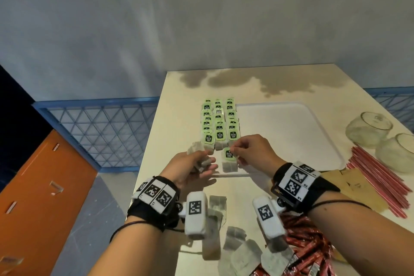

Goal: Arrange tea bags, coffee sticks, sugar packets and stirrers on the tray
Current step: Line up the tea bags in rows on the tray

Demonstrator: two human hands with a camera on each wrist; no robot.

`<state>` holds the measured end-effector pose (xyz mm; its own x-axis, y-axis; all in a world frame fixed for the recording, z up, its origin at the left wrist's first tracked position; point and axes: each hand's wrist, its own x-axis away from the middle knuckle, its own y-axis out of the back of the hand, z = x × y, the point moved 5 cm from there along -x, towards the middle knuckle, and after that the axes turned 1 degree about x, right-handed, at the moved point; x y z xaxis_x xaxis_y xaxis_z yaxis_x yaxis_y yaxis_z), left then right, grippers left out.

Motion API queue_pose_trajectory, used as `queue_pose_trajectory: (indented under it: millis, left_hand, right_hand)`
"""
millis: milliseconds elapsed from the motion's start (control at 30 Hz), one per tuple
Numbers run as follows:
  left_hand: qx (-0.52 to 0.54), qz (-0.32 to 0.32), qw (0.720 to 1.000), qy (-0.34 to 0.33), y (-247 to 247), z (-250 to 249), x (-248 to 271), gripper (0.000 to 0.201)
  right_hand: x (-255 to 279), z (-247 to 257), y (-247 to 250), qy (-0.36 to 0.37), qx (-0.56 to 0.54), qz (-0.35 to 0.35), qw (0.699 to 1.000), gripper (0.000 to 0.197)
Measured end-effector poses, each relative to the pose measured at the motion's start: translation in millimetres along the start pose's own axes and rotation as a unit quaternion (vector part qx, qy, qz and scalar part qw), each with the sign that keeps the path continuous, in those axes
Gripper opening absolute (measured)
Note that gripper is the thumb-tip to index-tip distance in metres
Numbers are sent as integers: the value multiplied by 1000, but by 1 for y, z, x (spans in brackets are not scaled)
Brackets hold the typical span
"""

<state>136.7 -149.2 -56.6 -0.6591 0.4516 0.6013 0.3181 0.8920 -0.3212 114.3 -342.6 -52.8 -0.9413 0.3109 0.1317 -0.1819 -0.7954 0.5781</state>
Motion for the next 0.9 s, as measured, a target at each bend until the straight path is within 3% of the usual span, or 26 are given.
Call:
queue_pose_trajectory:
  millis: [167, 300, 600, 733, 900]
  left_hand:
    - [34, -23, 999, -10, 15, -6, -9, 28]
    - [50, -41, 998, -17, 23, -9, -10, 24]
    - [-51, -78, 994, -58, 27, -6, -10, 21]
    - [-67, -83, 990, -88, 16, -9, -5, 13]
    - [-93, -69, 987, -112, 0, -10, -4, 13]
  right_hand:
    - [-25, 9, -4, 33, 24, -42, 998, 9]
    - [-41, 19, -8, 50, 28, -56, 997, 8]
    - [-51, 22, -10, 56, 45, -60, 996, 7]
    - [-35, 26, -4, 67, -4, -79, 995, 19]
    - [-3, 30, -7, 67, -96, 3, 993, 17]
